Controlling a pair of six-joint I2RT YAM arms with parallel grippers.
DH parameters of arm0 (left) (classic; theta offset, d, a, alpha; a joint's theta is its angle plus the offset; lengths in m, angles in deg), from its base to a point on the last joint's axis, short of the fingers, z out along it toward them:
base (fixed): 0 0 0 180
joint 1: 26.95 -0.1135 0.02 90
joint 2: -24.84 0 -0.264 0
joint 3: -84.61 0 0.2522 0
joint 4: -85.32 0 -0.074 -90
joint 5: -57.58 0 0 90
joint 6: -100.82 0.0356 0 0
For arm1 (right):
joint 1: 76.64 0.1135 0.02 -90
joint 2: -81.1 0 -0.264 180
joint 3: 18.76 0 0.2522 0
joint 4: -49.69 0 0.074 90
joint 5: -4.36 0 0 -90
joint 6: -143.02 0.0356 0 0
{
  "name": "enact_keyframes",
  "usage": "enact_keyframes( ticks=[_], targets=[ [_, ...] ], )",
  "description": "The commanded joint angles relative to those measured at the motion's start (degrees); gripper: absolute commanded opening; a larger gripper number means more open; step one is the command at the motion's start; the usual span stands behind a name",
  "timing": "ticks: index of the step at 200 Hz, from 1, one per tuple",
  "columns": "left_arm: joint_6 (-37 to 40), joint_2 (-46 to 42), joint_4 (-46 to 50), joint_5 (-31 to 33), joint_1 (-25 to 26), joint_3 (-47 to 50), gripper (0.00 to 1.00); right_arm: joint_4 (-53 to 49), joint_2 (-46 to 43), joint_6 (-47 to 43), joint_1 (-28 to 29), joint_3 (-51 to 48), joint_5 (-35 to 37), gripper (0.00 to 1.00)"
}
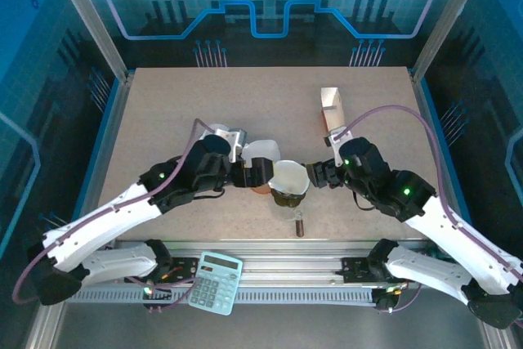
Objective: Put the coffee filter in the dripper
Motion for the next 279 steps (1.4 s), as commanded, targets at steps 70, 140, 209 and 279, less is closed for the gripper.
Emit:
enact_keyframes(
  ticks=[70, 140, 209, 279],
  targets=[
    [-3.73, -16.80, 6.21, 2.17, -23.03, 5.60, 0.72, 5.22, -8.27, 2.57, -0.42, -5.79, 1.97, 0.89],
    [-10.29, -17.70, -0.70, -14.45, -48.56, 21.80, 0.39, 6.64, -9.52, 2.15, -0.52, -6.59, 1.25, 0.89],
    [-4.33, -21.72, -9.94, 3.66, -48.69, 28.07, 0.99, 9.26, -9.33, 4.15, -0.62, -12.02, 9.57, 1.00],
    [20.43, -12.69, -32.35, 26.93, -49.05, 32.28, 0.99, 18.77, -13.18, 1.47, -0.72, -17.65, 8.82, 1.00]
  ],
)
